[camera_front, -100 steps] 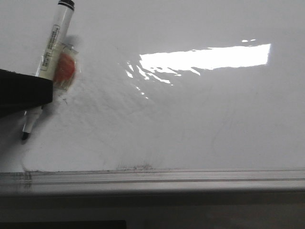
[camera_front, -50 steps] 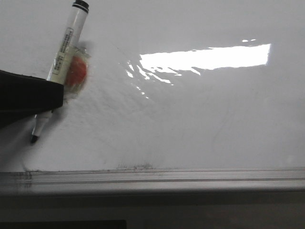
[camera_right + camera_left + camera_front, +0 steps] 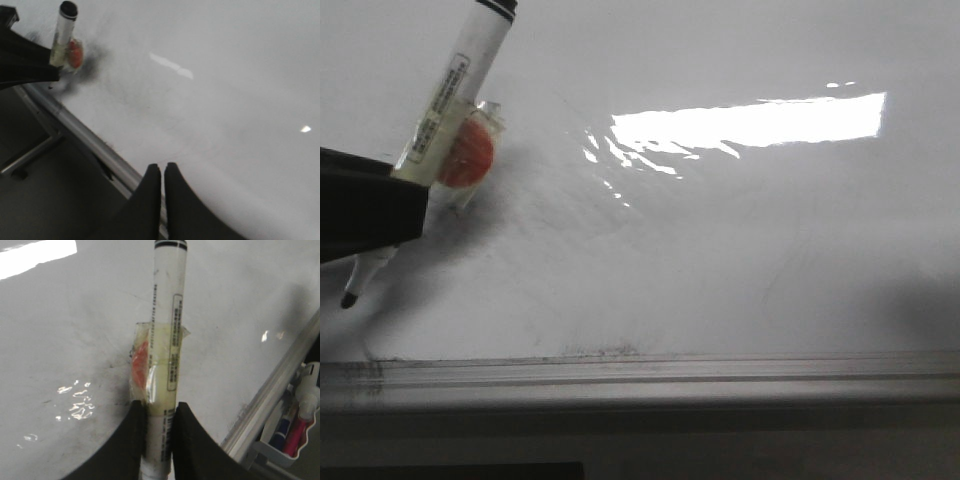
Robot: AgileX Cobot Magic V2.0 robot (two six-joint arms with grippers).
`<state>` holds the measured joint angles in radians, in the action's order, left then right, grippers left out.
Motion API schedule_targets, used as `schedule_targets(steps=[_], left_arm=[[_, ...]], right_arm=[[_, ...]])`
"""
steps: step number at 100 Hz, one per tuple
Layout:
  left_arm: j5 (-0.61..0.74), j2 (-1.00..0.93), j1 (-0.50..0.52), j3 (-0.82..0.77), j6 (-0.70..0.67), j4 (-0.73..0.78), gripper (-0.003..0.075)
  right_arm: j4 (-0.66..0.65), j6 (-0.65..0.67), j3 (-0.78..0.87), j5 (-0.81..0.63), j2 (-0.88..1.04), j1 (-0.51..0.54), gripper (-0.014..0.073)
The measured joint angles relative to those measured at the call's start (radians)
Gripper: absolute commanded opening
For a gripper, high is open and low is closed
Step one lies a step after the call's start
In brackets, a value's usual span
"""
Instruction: Write number 9 on whiteboard
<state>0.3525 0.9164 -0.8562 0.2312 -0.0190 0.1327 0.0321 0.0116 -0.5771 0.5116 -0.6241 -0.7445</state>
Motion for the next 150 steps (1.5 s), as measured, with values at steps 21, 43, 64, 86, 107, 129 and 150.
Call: schedule_targets(steps=[21, 43, 64, 86, 107, 129, 150], left_arm=[[-0.077, -0.019, 0.0, 0.041, 0.0, 0.199, -0.002], [-0.071, -0.019, 0.0, 0.047, 0.0, 0.324, -0.002], [-0.071, -0.019, 0.0, 0.047, 0.0, 0.35, -0.002], [-0.067, -0.019, 0.0, 0.047, 0.0, 0.355, -0.002], [-0.054, -0.019, 0.0, 0.047, 0.0, 0.367, -0.002], [-0.05, -0.019, 0.0, 0.047, 0.002, 0.367, -0.002], [-0.056, -0.019, 0.0, 0.047, 0.019, 0.338, 0.012]], right_arm=[[0.0, -0.002, -0.101, -0.031, -0.198, -0.159, 0.0328], [0.0, -0.003, -0.206, -0.046, -0.324, -0.212, 0.0328], [0.0, -0.003, -0.273, -0.09, -0.431, -0.212, 0.0328], [-0.014, -0.003, -0.314, -0.123, -0.551, -0.208, 0.0328], [-0.014, -0.003, -0.333, -0.139, -0.582, -0.198, 0.0197], [0.018, -0.001, -0.337, -0.143, -0.582, -0.2, -0.0071], [0.039, 0.001, -0.34, -0.146, -0.582, -0.202, -0.0071]])
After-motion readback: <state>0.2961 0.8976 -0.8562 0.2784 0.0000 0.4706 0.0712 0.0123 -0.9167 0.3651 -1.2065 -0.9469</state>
